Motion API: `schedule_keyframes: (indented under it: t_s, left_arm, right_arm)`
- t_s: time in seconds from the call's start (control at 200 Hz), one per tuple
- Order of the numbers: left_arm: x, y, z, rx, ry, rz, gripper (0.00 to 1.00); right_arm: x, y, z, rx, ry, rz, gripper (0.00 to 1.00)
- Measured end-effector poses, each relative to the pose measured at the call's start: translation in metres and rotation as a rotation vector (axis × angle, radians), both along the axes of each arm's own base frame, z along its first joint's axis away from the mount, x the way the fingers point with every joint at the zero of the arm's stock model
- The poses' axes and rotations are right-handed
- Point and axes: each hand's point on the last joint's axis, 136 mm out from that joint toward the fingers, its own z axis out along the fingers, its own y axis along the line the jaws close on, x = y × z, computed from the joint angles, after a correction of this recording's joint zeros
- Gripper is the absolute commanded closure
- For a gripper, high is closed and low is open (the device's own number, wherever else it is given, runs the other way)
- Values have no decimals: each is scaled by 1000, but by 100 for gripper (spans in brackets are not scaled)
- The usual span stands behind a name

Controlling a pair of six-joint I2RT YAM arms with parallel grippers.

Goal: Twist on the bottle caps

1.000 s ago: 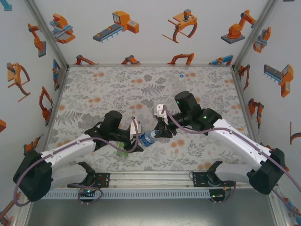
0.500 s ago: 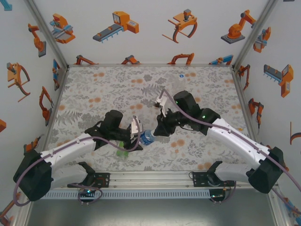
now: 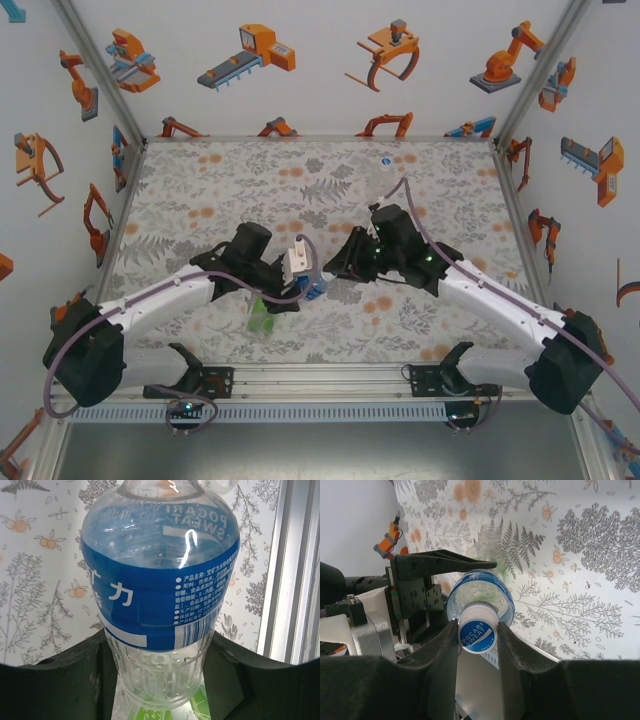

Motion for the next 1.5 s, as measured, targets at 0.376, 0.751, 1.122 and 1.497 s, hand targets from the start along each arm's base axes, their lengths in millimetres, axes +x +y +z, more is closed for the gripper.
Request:
schedule_keyframes:
  t_s: [0.376,0.751,1.122,1.497]
  left_arm:
    - [3,-18,37,-102,-84,-75,100]
    - [-10,-18,52,-125,-80,-157,100]
    - [-24,-18,58,-142,-44,-214,100]
    - [-27,-16,56,-134,-40,-225,100]
  right_arm:
    - [-20,-7,63,-117,-490,340,51]
    - [-71,-1,97,-187,-1066,927,49]
    - [-80,10,85,-171,-1201,1126,56]
    - [-82,12,84,-151,-1213,1151,84]
